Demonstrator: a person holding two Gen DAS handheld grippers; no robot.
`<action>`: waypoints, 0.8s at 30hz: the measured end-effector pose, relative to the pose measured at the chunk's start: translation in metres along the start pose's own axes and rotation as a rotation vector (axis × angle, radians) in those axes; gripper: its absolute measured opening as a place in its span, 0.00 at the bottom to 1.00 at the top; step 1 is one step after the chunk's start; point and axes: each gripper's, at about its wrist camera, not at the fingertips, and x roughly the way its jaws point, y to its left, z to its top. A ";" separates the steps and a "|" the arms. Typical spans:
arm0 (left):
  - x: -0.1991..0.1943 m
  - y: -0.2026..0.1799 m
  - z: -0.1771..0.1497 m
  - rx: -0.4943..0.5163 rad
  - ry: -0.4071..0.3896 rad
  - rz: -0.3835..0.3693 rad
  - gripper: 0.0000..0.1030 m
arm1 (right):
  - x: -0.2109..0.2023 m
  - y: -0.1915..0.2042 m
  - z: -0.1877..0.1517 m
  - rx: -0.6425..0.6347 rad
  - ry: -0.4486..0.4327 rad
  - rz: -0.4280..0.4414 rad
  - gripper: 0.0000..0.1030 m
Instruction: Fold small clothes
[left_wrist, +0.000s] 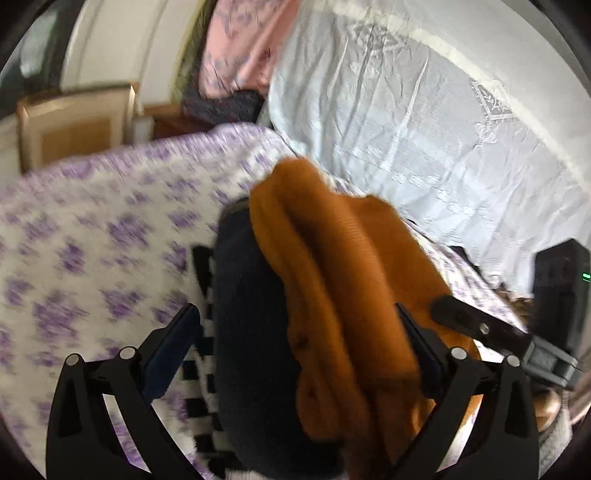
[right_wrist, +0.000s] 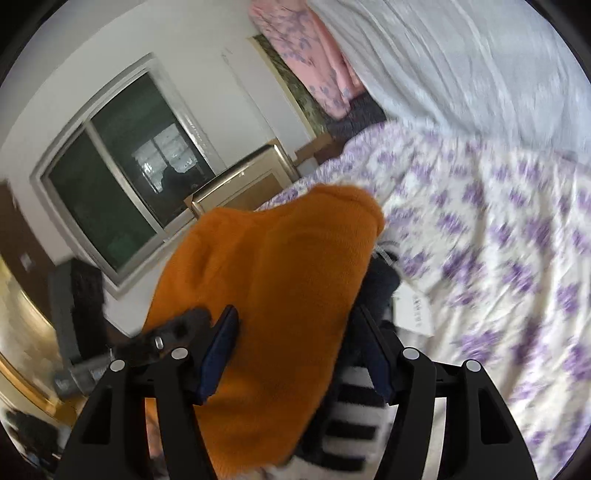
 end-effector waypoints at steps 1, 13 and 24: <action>-0.006 -0.006 -0.001 0.019 -0.015 0.036 0.96 | -0.005 0.003 -0.002 -0.026 -0.005 -0.019 0.63; -0.053 -0.074 -0.023 0.229 -0.127 0.419 0.95 | -0.056 0.030 -0.021 -0.115 -0.055 -0.079 0.63; -0.115 -0.134 -0.057 0.291 -0.247 0.477 0.95 | -0.131 0.035 -0.056 -0.121 -0.176 -0.049 0.64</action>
